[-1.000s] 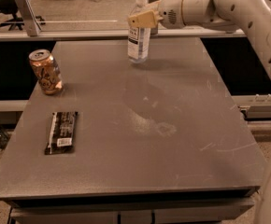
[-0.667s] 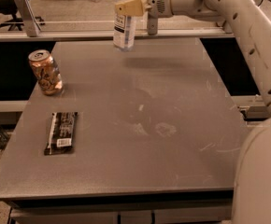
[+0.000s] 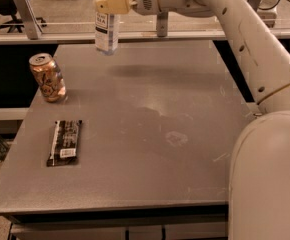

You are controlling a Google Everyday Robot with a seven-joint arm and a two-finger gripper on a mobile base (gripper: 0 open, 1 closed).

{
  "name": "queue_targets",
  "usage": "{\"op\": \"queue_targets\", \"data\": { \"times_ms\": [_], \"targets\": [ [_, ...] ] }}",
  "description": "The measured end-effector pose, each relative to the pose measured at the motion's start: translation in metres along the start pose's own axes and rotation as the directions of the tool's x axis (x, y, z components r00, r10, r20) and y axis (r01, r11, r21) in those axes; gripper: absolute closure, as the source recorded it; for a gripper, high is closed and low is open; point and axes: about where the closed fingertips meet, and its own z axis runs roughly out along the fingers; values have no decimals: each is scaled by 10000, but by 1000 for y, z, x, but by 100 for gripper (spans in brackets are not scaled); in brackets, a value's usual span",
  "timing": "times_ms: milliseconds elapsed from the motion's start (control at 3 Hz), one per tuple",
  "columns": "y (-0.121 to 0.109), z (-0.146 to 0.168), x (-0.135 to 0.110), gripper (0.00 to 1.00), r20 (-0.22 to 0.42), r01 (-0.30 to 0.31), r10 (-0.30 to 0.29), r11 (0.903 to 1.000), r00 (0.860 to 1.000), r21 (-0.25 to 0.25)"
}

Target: Move blue plastic bottle near orange can

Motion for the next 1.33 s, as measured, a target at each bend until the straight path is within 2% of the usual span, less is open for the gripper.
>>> {"op": "queue_targets", "data": {
  "times_ms": [333,1000,1333],
  "targets": [
    [32,27,11,100,-282,-267,243,9955,9993,-909],
    [70,52,21,100,-534,-522,425,9790,9977,-1972],
    [87,62,30,100,-944,-23,-197,9736,9953,-2281]
  ]
}}
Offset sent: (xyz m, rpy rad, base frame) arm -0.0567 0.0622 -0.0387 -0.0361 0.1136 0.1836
